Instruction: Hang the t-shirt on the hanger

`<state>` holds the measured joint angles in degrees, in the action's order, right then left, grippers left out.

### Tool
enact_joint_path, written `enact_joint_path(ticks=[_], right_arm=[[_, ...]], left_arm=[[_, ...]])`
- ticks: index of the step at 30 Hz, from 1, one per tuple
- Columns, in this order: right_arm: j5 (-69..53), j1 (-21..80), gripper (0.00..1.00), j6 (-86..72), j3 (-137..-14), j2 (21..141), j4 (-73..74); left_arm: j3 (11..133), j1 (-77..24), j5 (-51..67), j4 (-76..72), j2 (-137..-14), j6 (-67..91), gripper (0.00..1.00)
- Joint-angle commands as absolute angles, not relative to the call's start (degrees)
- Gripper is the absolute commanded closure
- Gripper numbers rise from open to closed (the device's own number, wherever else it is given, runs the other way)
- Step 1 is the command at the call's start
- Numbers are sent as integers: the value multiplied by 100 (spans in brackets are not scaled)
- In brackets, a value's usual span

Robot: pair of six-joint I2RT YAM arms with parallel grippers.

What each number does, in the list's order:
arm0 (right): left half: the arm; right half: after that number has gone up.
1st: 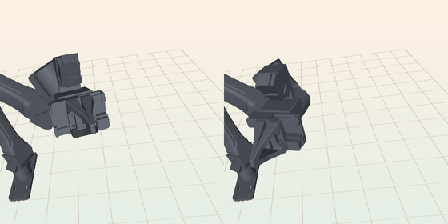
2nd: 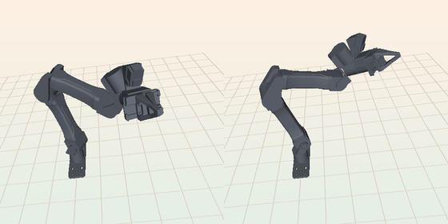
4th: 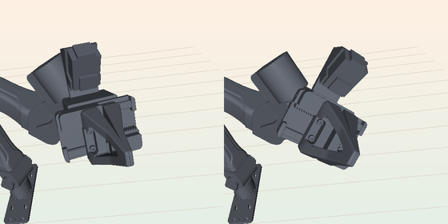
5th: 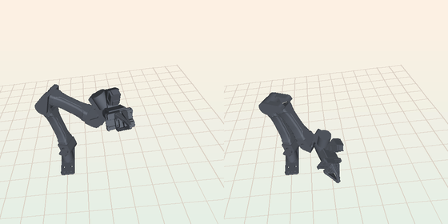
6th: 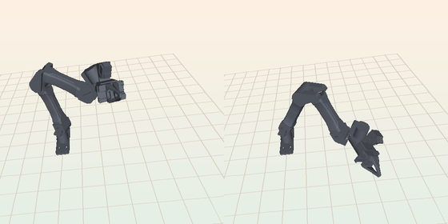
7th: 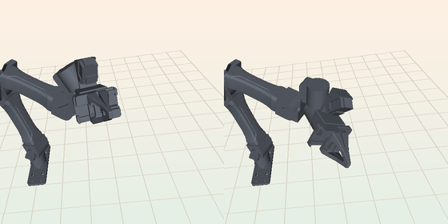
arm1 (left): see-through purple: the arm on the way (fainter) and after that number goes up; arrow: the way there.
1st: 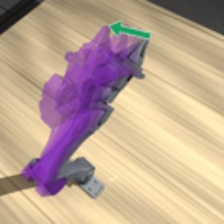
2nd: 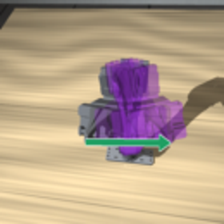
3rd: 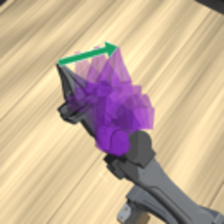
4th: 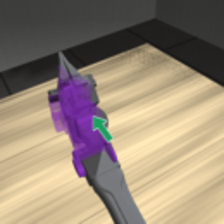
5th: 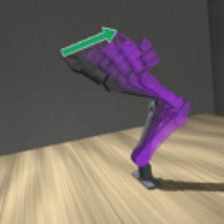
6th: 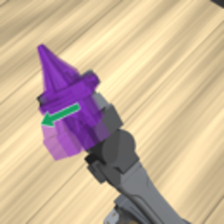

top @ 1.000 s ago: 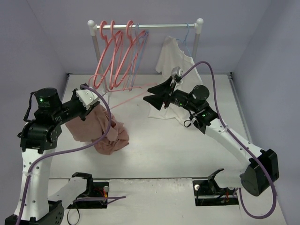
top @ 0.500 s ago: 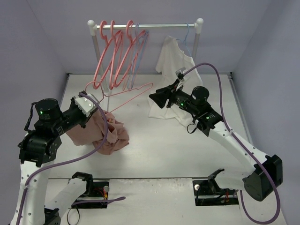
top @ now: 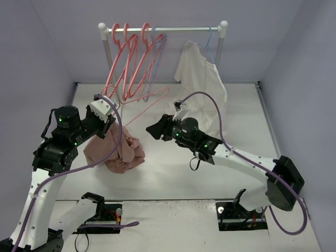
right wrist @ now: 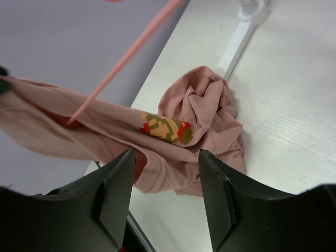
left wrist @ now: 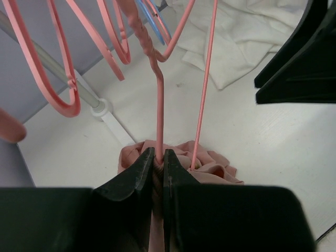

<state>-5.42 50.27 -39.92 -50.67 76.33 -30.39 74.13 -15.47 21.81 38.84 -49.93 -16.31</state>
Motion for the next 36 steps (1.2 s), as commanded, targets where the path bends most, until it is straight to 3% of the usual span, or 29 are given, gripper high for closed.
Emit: enact_joint_path(ticks=[1, 10, 28, 31, 36], right_arm=[[-229, 5281, 52, -4745, -5501, 8128, -3954], [-430, 5828, 50, -4907, -6050, 8942, -4087], [-967, 5968, 52, -4992, -6231, 9931, -4201], [-908, 5948, 58, -4932, -6056, 9870, -4187], [-737, 5636, 78, -4725, -5511, 9421, -4013]], left_arm=[[7558, -1635, 1960, 3190, -4948, -1397, 100], [7539, -1655, 2009, 3188, -4957, -1409, 100], [7427, -1758, 2188, 3155, -4913, -1406, 100], [7373, -1758, 2055, 3174, -4808, -1466, 100], [7392, -1758, 1860, 3369, -4702, -1690, 100]])
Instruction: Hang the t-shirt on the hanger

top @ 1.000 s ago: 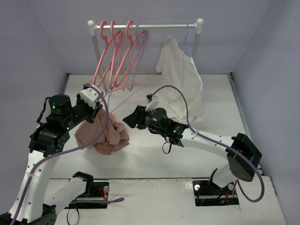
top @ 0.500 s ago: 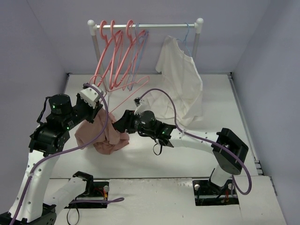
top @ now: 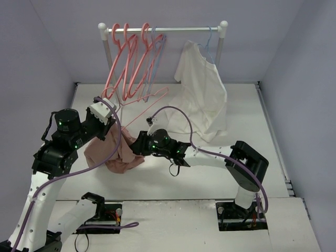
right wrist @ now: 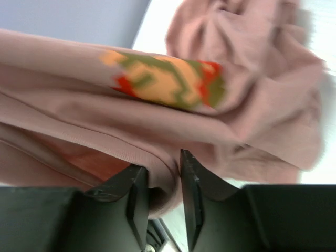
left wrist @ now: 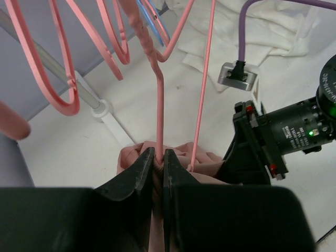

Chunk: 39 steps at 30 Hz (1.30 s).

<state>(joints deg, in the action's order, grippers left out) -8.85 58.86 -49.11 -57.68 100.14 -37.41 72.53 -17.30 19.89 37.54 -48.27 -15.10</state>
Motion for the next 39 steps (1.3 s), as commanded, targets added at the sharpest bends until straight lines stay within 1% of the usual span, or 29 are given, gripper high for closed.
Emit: enact_joint_path(ticks=[1, 5, 7, 14, 20, 25, 32, 35, 39], right_arm=[[-705, 5566, 79, -4640, -5468, 9315, -3879], [-545, 5187, 83, -4097, -5370, 8773, -3253], [-504, 4962, 89, -3727, -5402, 8494, -2853], [-573, 4255, 100, -2937, -5662, 8101, -2014], [-1359, 3252, 100, -2465, -6025, 8024, -1491], [-1645, 2856, 100, -1978, -6466, 8162, -977], [-1858, 2501, 100, -1708, -6988, 8093, -583], [-1872, 2452, 100, -1498, -7306, 8149, -203], [-1934, 2447, 100, -1393, -7515, 8129, -52]], left_arm=[[7385, -1758, 1823, 3440, -4696, -1742, 100], [7234, -1758, 1749, 3480, -4597, -1854, 100], [7188, -1758, 1813, 3506, -4584, -1926, 100], [7119, -1758, 2266, 3839, -4486, -2567, 100], [6922, -1749, 2548, 4103, -4349, -3008, 100], [6575, -1740, 2417, 4128, -4251, -3117, 100], [6481, -1740, 2049, 4483, -4428, -3391, 100], [6467, -1740, 1702, 4491, -4559, -3428, 100], [6491, -1749, 1470, 4486, -4832, -3473, 100]])
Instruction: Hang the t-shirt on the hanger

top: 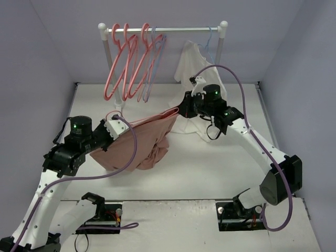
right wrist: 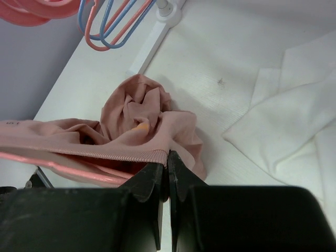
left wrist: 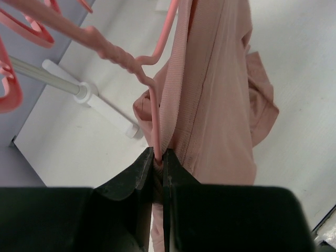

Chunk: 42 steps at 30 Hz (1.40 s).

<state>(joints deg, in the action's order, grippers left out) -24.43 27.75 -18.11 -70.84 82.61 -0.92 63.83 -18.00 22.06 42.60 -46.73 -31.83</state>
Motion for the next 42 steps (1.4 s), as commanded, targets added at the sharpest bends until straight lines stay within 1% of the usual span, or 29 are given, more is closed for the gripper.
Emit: enact_joint_path(ticks=[1, 7, 9, 12, 15, 19, 25, 30, 37, 42], right_arm=[[-1909, 2447, 100, -1377, -7531, 8105, -36], [-1881, 2452, 100, -1255, -7754, 8024, 211], [-1925, 2452, 100, -1204, -7885, 8024, 299], [-1872, 2452, 100, -1039, -8147, 8032, 487], [-1828, 2452, 100, -934, -8364, 8033, 649], [-1715, 2443, 100, -764, -8326, 8083, 789], [-1411, 2224, 100, -472, -7885, 7975, 930], [-1439, 1890, 100, -322, -7709, 7851, 996], [-1518, 1853, 100, -264, -8129, 7888, 1080], [-1608, 1854, 100, -269, -8472, 7915, 1114]], left_arm=[[6507, -1753, 1434, 4482, -4884, -3497, 100], [6671, -1863, 902, 4517, -5150, -3753, 100], [6820, -1907, 818, 4568, -5243, -3841, 100], [7182, -2045, 336, 4758, -5491, -4086, 100], [7422, -2135, 256, 4773, -5649, -4227, 100], [7647, -2136, 87, 4743, -5769, -4293, 100], [7543, -2077, -294, 4712, -5765, -4194, 100], [7477, -2065, -190, 4737, -5830, -4014, 100], [7471, -2096, -297, 4805, -5911, -4152, 100], [7579, -2231, -622, 4911, -6120, -4243, 100]])
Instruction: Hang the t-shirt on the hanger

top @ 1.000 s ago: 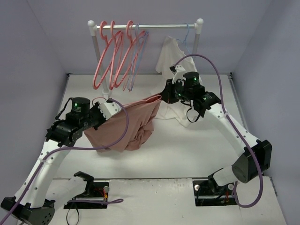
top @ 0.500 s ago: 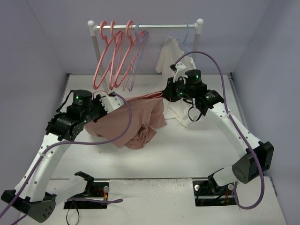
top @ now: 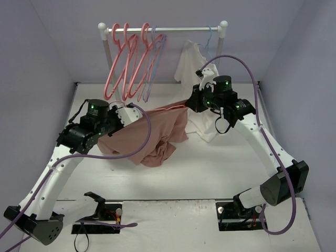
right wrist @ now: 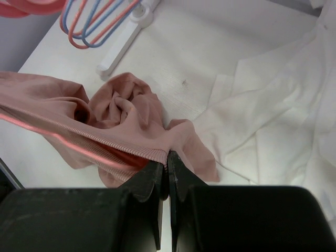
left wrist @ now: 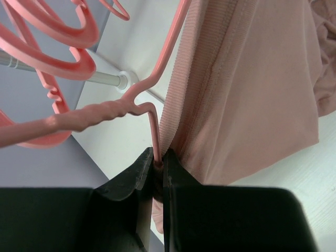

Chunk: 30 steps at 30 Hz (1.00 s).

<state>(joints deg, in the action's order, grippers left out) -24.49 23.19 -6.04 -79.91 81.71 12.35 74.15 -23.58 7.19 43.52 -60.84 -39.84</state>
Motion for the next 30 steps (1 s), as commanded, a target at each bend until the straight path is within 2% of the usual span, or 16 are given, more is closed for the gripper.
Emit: enact_joint_path(ticks=[1, 8, 13, 20, 30], right_arm=[[-1701, 1854, 100, -307, -8536, 7919, 1122], [-2215, 1911, 100, -522, -8962, 8013, 1138], [-2365, 2022, 100, -629, -9326, 8076, 1143], [-2313, 2605, 100, -636, -9984, 8357, 1143], [-2385, 3619, 100, -826, -10319, 8619, 1143]], left_arm=[[7620, -2267, -647, 4913, -6161, -4251, 100], [7952, -2742, -751, 4891, -6465, -4308, 100], [8710, -3146, -856, 5002, -6673, -4493, 100], [9609, -3936, -1121, 5250, -7019, -4873, 100], [10058, -4104, -1089, 5331, -6863, -4586, 100]])
